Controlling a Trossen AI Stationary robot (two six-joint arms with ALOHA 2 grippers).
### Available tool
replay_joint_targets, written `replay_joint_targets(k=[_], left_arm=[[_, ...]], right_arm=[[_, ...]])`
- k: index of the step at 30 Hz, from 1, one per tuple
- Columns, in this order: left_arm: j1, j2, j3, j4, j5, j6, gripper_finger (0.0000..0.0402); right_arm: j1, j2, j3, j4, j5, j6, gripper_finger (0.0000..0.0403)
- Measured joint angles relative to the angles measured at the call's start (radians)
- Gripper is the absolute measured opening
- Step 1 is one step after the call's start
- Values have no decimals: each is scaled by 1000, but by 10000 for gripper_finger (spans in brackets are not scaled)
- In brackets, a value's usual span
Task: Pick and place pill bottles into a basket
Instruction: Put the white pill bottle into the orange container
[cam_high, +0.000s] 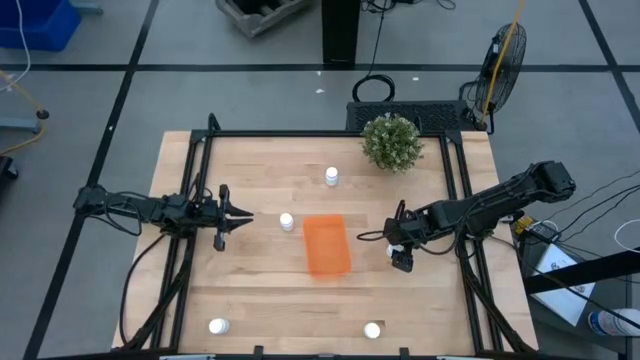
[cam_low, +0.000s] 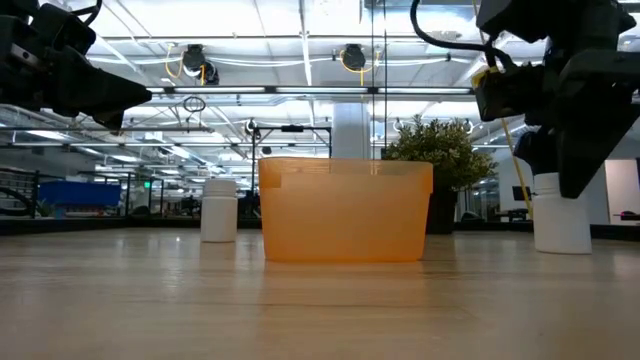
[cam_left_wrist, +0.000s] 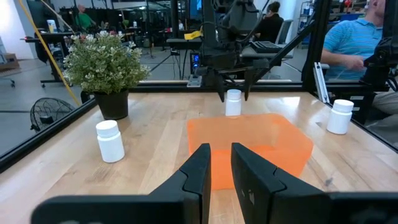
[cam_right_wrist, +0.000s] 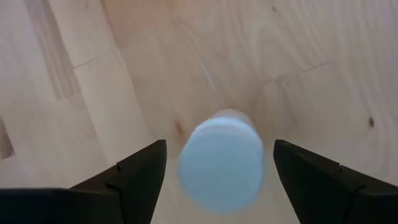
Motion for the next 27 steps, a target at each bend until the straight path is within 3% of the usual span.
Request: replay_joint_targets(k=[8,10,13,22,27], left_arm=[[0,0,0,0,0,0,67],[0,0,0,0,0,0,67],[0,0,0,0,0,0,67],[0,0,0,0,-1,0,67],[0,0,0,0,-1,0,67]], right_arm=[[-32,0,-22,2,0,-20,269],[-31,0,-22,6,-1,-45,236],[-31,-1,-22,35,-2,-90,156],[-26,-3,-21,217,34,-245,157],[-43,-22,34,230,63,-301,157]])
